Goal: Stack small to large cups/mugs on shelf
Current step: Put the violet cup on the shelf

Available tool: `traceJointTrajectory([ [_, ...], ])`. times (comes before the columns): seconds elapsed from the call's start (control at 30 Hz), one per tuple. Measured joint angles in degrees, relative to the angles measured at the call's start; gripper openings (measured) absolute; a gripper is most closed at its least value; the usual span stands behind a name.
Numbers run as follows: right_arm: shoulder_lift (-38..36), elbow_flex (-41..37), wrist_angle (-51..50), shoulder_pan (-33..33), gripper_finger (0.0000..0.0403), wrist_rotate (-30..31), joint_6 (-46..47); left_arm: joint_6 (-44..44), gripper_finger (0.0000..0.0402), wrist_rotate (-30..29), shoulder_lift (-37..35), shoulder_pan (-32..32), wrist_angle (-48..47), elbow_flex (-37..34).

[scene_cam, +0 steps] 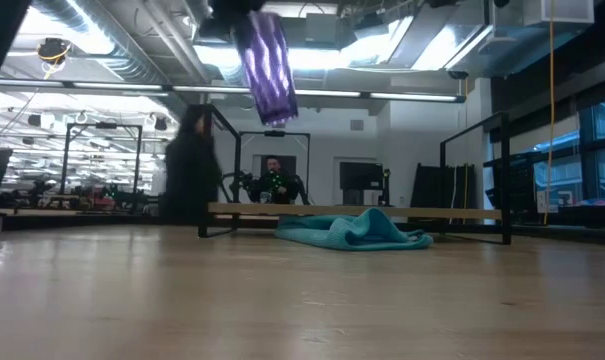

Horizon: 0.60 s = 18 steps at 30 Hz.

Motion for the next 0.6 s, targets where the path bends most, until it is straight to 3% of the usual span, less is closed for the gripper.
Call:
traceJointTrajectory([
  [0.13,0.0,0.0,-1.5,0.0,0.0022,0.0,1.0,0.8,0.0,3.1,3.1,0.0,0.2,0.4],
  [0.6,0.0,0.0,-4.3,0.0,0.0022,0.0,1.3,4.1,0.0,0.4,6.2,0.0,0.4,-5.7],
])
